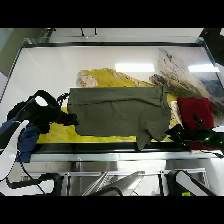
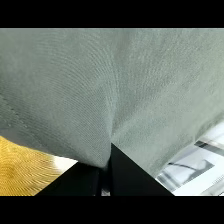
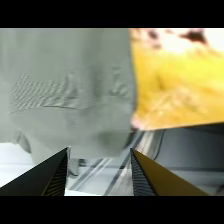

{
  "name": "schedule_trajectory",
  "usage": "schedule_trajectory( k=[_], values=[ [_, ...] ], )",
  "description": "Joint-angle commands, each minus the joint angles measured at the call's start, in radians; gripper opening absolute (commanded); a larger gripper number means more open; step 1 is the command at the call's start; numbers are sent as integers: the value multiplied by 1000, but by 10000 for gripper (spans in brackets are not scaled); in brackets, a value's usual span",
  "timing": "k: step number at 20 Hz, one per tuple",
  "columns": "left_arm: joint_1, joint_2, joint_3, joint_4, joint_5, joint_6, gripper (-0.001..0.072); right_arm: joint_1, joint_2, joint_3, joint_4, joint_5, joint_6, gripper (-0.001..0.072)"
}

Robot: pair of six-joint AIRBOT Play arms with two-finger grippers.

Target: Fold the shirts.

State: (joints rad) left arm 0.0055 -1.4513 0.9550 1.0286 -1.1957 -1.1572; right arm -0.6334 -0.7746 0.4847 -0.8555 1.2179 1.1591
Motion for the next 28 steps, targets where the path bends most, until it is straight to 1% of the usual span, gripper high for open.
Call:
schedule_trajectory(
  k=[1, 4, 8, 11, 12, 13, 14, 16, 18, 19, 20, 21, 23, 24, 26, 28],
  values=[
    [-1, 1, 0, 1, 3, 0, 47, -10, -37, 1, -34, -6, 15, 438],
    [-1, 1, 0, 0, 3, 0, 47, 45, -76, -16, -35, -15, 14, 439],
    [-1, 1, 0, 0, -1, 0, 47, 146, -113, -40, -22, -74, 10, 438],
    [-1, 1, 0, 0, -12, 0, 47, 174, -115, -37, 55, -96, -49, 433],
    [0, 1, 0, 0, -19, 0, 47, 171, -115, -30, 85, -96, -72, 371],
    [0, 1, 0, 1, -32, 0, 47, 172, -115, -20, 105, -94, -86, 248],
    [0, 1, 0, 1, -43, 0, 47, 172, -115, -7, 124, -91, -92, 233],
    [7, 1, 0, 0, -51, 0, 47, 172, -115, 6, 159, -80, -99, 234],
    [29, 1, 0, 0, -55, 0, 47, 175, -117, 5, 201, -50, -127, 257],
    [43, 1, 0, 0, -61, -3, 47, 182, -117, 5, 210, -45, -132, 236],
    [56, 1, 0, 0, -65, -3, 47, 188, -117, 5, 210, -46, -133, 191],
    [70, 1, 0, -2, -75, -3, 47, 187, -117, 5, 225, -31, -143, 79],
    [104, 1, 0, -2, -121, -3, 47, 186, -114, 10, 263, 28, -151, 62],
    [121, 1, 0, -2, -145, -2, 47, 186, -106, 20, 270, 66, -166, 22],
    [154, 1, 0, -2, -187, -1, 47, 185, -78, 53, 270, 97, -164, 21],
    [165, 1, 0, 0, -217, 16, 47, 184, -50, 88, 268, 92, -141, 21]
  ],
)
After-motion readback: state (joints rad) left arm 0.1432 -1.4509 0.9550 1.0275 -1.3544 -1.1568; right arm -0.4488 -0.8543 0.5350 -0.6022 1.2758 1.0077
